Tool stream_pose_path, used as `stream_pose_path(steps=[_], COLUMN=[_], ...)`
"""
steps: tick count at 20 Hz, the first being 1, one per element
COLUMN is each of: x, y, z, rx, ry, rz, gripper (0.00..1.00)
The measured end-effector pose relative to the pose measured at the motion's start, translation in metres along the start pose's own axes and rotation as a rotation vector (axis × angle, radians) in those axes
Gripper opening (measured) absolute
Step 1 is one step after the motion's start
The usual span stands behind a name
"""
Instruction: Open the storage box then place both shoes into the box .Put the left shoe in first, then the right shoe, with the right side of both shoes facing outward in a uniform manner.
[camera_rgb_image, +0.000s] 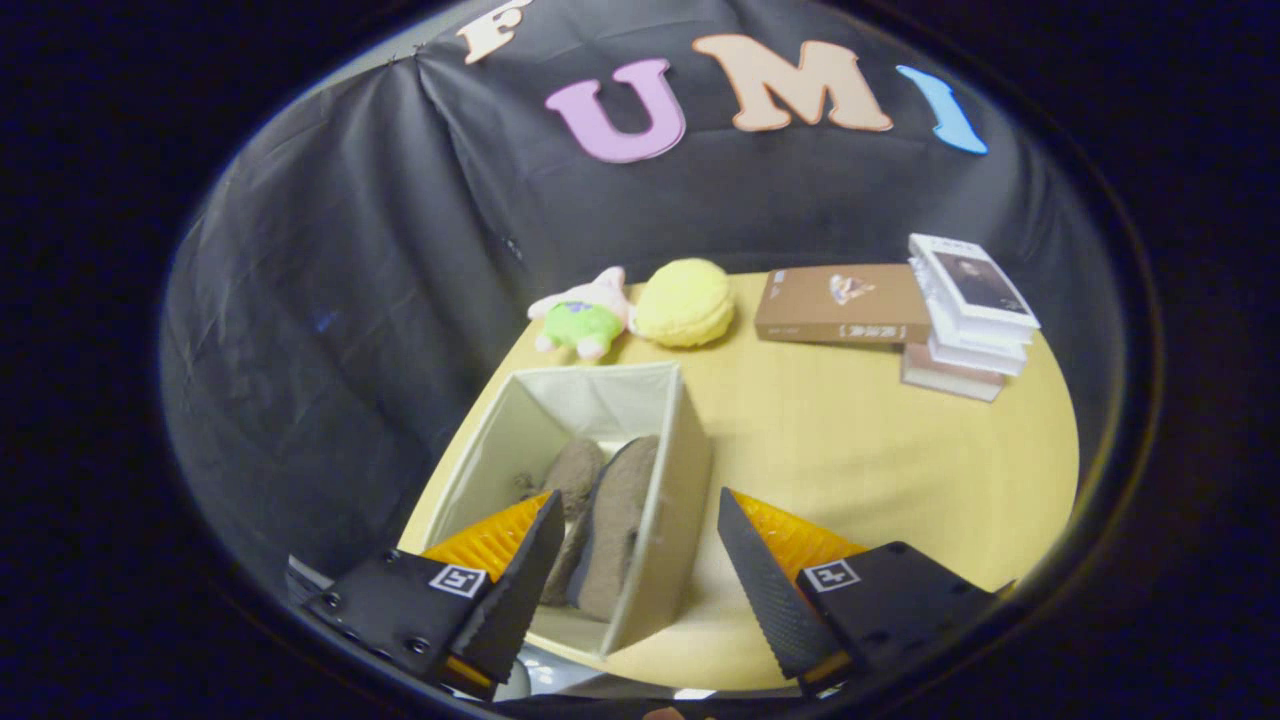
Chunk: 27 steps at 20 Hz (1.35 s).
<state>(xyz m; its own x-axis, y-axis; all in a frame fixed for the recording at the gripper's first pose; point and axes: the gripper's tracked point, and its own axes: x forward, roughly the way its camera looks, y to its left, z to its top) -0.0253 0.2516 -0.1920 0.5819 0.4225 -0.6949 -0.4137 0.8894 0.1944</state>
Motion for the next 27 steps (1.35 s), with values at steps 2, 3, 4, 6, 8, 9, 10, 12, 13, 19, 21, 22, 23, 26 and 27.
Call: stream_pose_path(steps=[2,3,4,6,8,9,10,12,13,19,21,22,23,26,27], x=[-0.015,-0.024,-0.032,-0.056,-0.081,-0.094,-0.109,-0.135,-0.148,-0.185,-0.194,-0.198,-0.202,-0.221,-0.226], y=[-0.037,-0.055,-0.072,-0.107,-0.141,-0.157,-0.176,-0.204,-0.215,-0.254,-0.266,-0.270,-0.276,-0.286,-0.287], z=[0.021,0.032,0.046,0.073,0.095,0.105,0.115,0.131,0.137,0.130,0.125,0.124,0.123,0.125,0.125], rx=[0.000,0.001,0.007,0.027,0.040,0.045,0.044,0.034,0.028,0.037,0.050,0.052,0.053,0.055,0.049], ry=[-0.095,-0.150,-0.217,-0.347,-0.462,-0.512,-0.558,-0.642,-0.682,-0.773,-0.779,-0.783,-0.785,-0.798,-0.807], rz=[-0.044,-0.064,-0.079,-0.117,-0.159,-0.185,-0.214,-0.267,-0.285,-0.365,-0.378,-0.383,-0.391,-0.396,-0.395], gripper=[0.99,0.99,0.99,0.98,0.98,0.98,0.98,0.98,0.98,0.98,0.98,0.98,0.98,0.98,0.98])
